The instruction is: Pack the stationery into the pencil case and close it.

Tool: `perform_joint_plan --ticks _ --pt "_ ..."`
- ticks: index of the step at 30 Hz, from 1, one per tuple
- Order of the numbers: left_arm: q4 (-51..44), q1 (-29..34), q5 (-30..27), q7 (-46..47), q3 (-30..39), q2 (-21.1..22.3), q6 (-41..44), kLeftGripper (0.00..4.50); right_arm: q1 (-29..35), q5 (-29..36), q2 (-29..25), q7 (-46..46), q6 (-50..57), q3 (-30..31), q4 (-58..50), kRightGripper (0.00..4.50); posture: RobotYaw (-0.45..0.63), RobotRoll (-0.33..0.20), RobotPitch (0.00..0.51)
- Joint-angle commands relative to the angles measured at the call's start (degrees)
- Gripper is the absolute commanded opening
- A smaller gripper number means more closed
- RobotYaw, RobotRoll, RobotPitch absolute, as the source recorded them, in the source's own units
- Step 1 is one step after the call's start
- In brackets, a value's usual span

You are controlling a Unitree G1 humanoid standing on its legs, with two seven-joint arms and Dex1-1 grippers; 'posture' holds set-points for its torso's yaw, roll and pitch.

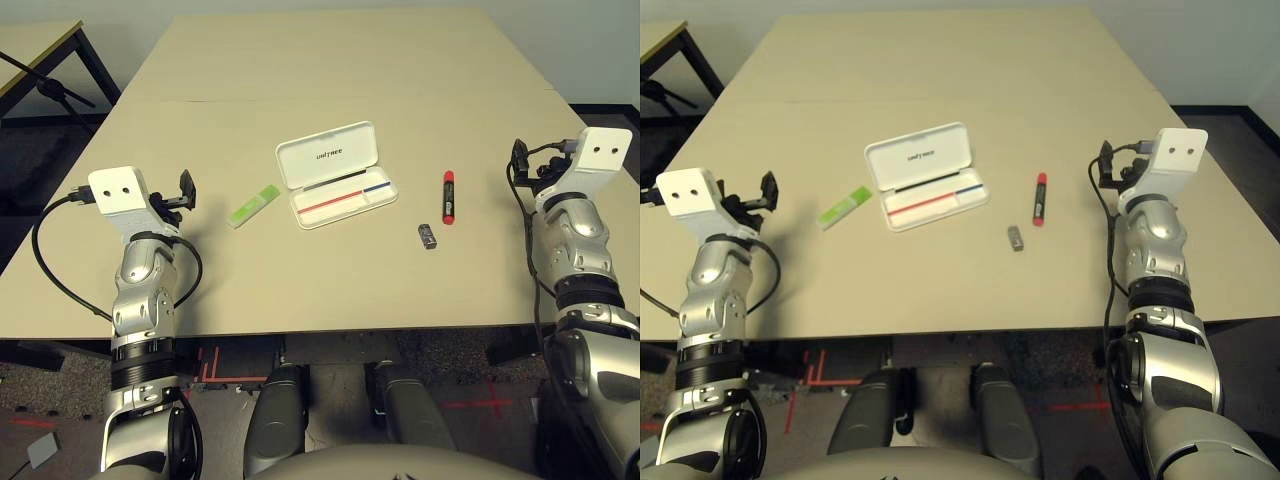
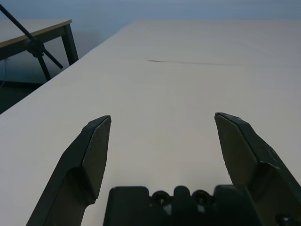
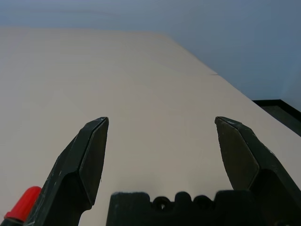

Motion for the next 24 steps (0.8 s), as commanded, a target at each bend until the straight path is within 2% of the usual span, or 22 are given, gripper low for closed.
perform_joint_plan --ticks 1,10,14,20,24 --pt "-0.4 0.1 0.6 -0.4 -0.5 0.3 -0.2 4.43 1.3 0.1 0.2 -0.1 -0.3 -0.1 -1.3 4.5 -0.03 0.0 0.131" --pt "-0.8 -0.5 -0.5 -2.8 -1.4 0.4 0.4 4.43 0.7 0.3 -0.4 1.0 0.4 0.0 -1.8 4.5 -0.02 0.0 0.125" --pt "-2.9 -0.6 0.0 -7.6 -3.9 2.8 1.1 4.43 0.4 0.9 -1.0 4.3 1.2 0.4 -2.9 4.5 -0.02 0.0 0.123" --pt "-4.5 -3.7 -2.8 -16.8 -7.5 6.7 6.0 4.43 1.7 2.4 -3.1 16.3 3.4 2.6 -7.3 4.5 -0.05 0.0 0.138" --pt "-4.7 -6.2 -2.8 -24.6 -11.9 10.2 9.4 4.43 2.2 4.7 -5.6 27.5 5.7 4.3 -11.0 4.5 -0.08 0.0 0.148"
